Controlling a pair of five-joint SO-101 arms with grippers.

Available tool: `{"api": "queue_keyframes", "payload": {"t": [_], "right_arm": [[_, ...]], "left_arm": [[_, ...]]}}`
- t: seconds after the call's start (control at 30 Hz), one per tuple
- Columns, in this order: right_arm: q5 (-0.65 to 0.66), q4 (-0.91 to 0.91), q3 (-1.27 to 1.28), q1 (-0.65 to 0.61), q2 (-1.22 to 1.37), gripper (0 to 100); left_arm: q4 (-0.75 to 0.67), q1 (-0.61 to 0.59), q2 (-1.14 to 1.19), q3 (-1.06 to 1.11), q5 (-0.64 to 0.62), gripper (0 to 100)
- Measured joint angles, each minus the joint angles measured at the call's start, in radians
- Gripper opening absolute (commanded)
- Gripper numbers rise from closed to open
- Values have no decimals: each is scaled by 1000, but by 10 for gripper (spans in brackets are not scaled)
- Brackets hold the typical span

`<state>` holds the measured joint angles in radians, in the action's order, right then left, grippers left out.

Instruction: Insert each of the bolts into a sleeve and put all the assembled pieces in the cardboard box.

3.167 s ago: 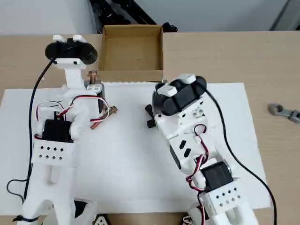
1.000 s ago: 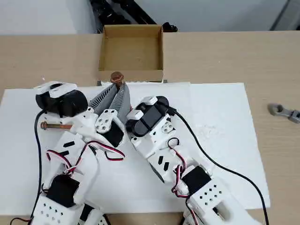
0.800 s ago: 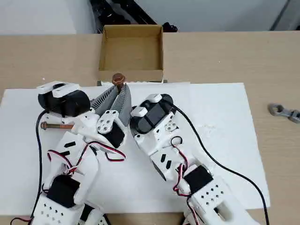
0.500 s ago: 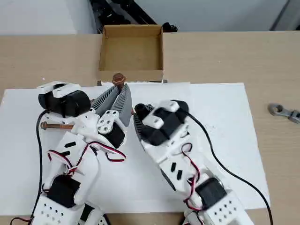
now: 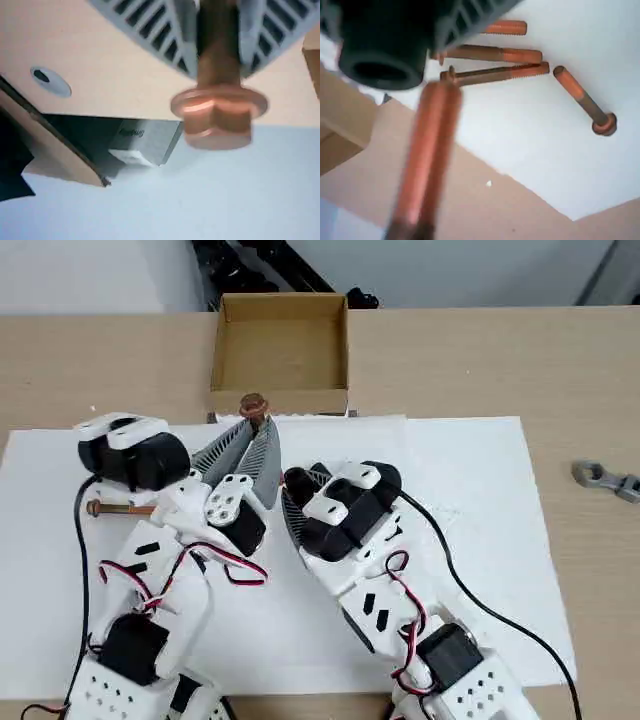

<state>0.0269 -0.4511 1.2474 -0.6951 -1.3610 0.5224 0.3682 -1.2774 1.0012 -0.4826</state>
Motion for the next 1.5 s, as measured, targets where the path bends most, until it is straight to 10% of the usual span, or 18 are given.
{"api": "queue_keyframes", "payload": {"t": [1.5], "right_arm": [[0, 0, 14, -3, 0, 2]], "left_arm": [[-48, 38, 48, 18, -25, 5]]}}
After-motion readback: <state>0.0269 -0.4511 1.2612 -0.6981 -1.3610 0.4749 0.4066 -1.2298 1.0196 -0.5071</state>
